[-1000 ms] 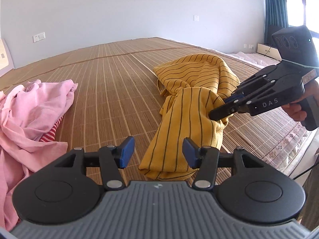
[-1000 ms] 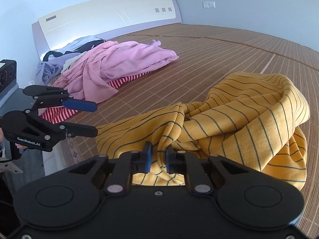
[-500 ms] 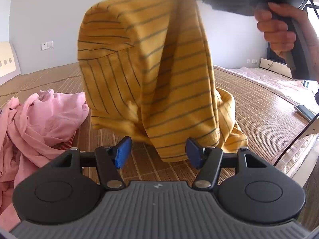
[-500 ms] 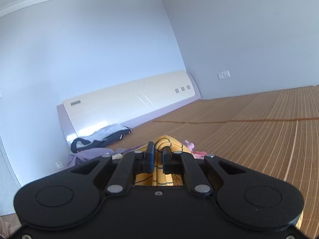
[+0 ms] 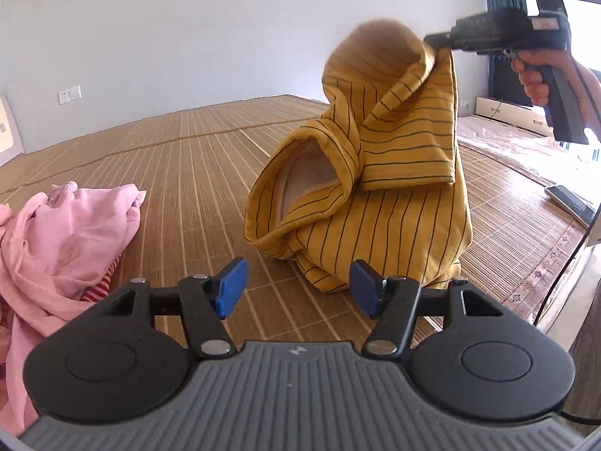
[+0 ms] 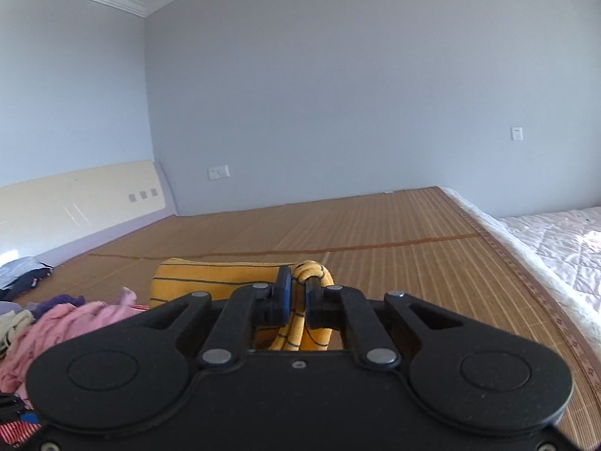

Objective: Fold clothes

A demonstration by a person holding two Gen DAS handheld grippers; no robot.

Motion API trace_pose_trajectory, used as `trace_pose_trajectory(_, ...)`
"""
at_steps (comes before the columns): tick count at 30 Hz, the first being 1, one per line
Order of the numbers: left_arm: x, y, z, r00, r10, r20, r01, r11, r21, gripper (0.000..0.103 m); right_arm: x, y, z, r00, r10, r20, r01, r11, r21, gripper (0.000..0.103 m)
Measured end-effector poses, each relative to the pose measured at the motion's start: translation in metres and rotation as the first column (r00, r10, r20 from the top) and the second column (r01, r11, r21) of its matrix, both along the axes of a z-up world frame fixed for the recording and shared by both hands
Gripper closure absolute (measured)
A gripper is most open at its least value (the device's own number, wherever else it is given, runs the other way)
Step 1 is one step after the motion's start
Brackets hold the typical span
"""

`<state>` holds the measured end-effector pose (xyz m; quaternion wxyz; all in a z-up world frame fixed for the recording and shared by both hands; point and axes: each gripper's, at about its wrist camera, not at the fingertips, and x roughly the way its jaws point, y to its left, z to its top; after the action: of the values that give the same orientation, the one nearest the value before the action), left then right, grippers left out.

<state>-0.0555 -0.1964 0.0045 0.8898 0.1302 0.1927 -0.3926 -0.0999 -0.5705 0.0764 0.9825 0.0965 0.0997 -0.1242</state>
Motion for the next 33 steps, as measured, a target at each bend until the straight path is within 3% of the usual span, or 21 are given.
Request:
trace_pose_trajectory(5,0.003,-0.020,0.001,1.000,0.002,-0.011,-0.001,0.999,0.040,0.034,0.014,-0.027,-0.070,0.979,-0.092,-0.180,0.093,0.996,-0.002,0.095)
trace_pose_trajectory(10,0.012,-0.049,-0.004,0.999,0.019,0.046,-0.025,0.993,0.117,0.033,0.027,0.000,-0.084,0.952,-0.118,-0.281,0.074,0.984,-0.164,0.086)
trace_pose_trajectory(14,0.036,-0.065,0.000,0.998,0.045,0.042,-0.049,0.993,0.105,0.032,0.015,0.004,-0.081,0.963,-0.079,-0.258,0.048,0.991,-0.123,0.066)
trace_pose_trajectory(16,0.045,-0.076,0.003,0.998,0.041,0.054,-0.047,0.992,0.113,0.032,0.006,-0.002,-0.078,0.971,-0.049,-0.236,0.034,0.997,-0.068,0.063)
trace_pose_trajectory(19,0.059,-0.094,0.000,0.996,0.028,0.084,-0.040,0.989,0.144,0.032,-0.005,-0.017,-0.070,0.981,-0.001,-0.194,0.010,0.999,0.043,0.055)
trace_pose_trajectory(21,0.066,-0.106,-0.003,0.996,0.023,0.087,-0.037,0.986,0.160,0.030,-0.010,-0.029,-0.069,0.987,-0.004,-0.158,0.021,0.994,0.106,0.038)
trace_pose_trajectory(23,0.071,-0.117,-0.008,0.998,0.023,0.063,-0.033,0.986,0.166,0.028,-0.016,-0.046,-0.071,0.995,0.010,-0.094,0.010,0.979,0.206,0.029)
trace_pose_trajectory(25,0.074,-0.129,-0.016,0.999,0.020,0.040,-0.027,0.985,0.169,0.028,-0.019,-0.058,-0.071,0.998,0.038,-0.040,-0.024,0.956,0.291,0.029)
trace_pose_trajectory(33,0.067,-0.142,-0.041,0.998,0.038,0.054,-0.048,0.978,0.205,0.028,0.018,-0.015,-0.072,0.951,0.303,-0.060,-0.280,0.928,0.248,0.032)
